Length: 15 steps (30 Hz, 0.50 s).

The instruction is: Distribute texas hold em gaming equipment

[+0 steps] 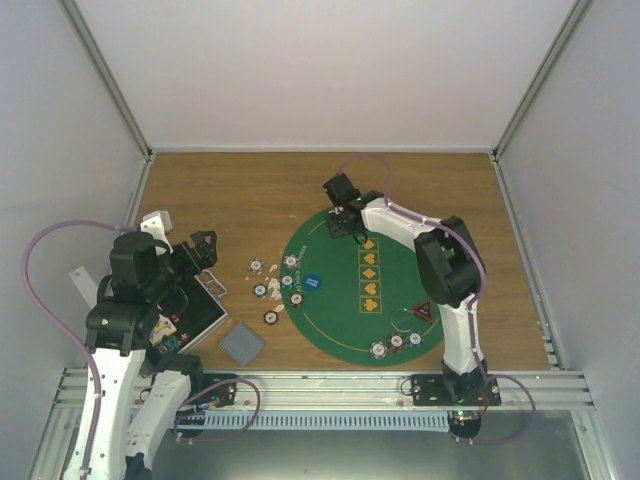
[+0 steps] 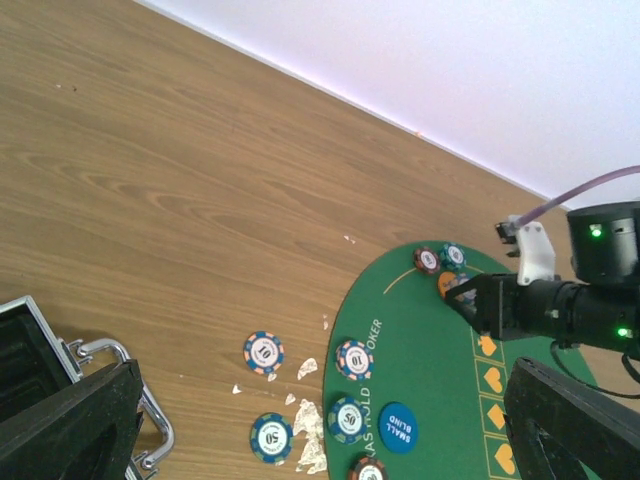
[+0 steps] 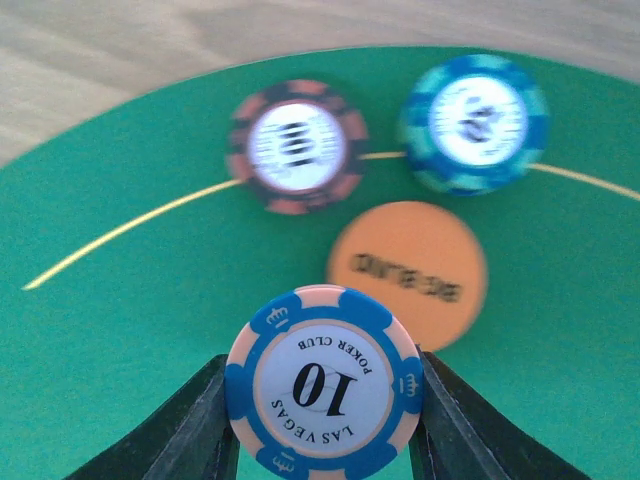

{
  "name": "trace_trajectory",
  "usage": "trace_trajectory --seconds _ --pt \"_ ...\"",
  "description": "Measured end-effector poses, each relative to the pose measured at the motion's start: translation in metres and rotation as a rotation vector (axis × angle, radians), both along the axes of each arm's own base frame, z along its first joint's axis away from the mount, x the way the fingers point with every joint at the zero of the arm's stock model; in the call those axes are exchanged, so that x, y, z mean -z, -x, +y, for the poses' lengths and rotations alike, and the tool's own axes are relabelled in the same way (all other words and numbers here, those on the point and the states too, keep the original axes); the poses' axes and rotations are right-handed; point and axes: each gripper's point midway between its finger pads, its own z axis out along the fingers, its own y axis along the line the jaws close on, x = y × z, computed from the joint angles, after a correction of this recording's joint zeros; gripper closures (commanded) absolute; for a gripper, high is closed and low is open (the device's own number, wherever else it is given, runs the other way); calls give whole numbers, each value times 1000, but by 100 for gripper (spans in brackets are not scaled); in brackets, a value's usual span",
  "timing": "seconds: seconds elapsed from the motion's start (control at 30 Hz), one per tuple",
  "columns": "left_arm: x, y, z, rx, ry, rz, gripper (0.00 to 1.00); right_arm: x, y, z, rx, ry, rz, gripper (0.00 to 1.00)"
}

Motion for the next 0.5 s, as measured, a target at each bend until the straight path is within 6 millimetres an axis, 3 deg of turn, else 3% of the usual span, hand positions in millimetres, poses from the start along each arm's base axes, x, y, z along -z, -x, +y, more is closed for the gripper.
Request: trace_trajectory --seconds 0.23,0.5 --pt "1 -1 1 -6 -3 3 1 -12 -26 -55 102 -8 -40 68" --pt "1 -1 2 -11 -1 6 1 -10 -44 -89 157 -19 -60 68"
